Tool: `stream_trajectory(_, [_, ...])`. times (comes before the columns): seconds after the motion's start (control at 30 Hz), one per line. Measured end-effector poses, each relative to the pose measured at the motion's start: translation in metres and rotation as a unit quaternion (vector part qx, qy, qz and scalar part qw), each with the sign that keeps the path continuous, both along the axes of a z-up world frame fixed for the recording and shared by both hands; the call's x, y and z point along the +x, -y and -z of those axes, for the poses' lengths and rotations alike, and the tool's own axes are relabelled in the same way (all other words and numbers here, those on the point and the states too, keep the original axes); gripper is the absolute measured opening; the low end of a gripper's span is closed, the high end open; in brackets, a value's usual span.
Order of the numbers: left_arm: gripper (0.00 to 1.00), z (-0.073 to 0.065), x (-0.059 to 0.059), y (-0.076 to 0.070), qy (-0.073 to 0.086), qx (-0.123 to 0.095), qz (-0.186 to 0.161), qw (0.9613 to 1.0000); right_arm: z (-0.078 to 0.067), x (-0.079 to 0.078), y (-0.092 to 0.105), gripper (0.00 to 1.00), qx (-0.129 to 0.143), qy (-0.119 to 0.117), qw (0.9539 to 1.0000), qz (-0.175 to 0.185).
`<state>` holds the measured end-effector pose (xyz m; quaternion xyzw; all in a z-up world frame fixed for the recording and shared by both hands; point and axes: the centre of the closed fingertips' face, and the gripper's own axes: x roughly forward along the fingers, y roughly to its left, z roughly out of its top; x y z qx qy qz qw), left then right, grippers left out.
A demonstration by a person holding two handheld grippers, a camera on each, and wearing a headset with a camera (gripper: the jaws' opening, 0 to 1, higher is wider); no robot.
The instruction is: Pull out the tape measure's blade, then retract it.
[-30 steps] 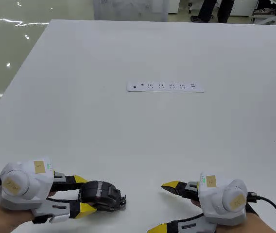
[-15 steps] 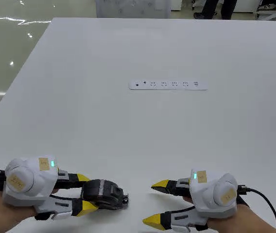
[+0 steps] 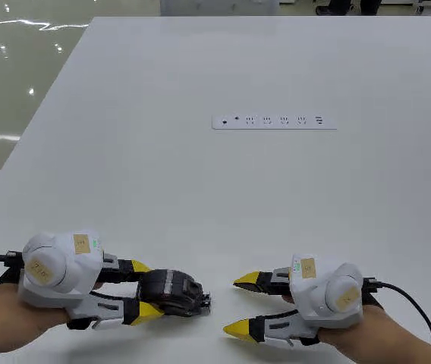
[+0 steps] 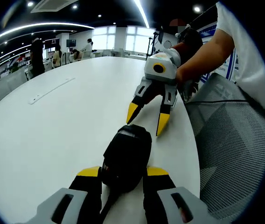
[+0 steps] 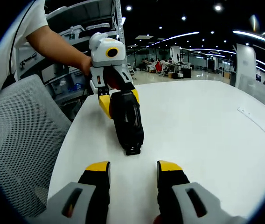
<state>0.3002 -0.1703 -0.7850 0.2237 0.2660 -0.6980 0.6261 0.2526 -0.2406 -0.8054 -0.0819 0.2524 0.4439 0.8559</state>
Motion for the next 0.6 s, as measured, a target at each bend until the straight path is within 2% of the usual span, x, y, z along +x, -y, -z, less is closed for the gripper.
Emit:
stream_trajectory(0.37, [0.31,0.001,0.0,0.0,-0.001,0.003,0.001,1.0,0.011,0.009,-0.016,0.32,-0.004,0.005,0.9998,-0.018])
stream_trajectory(0.6, [0.31,0.001,0.0,0.0,0.0,0.005,0.003,1.0,0.011,0.016,-0.021,0.28,-0.003,0.016,0.9995,-0.025])
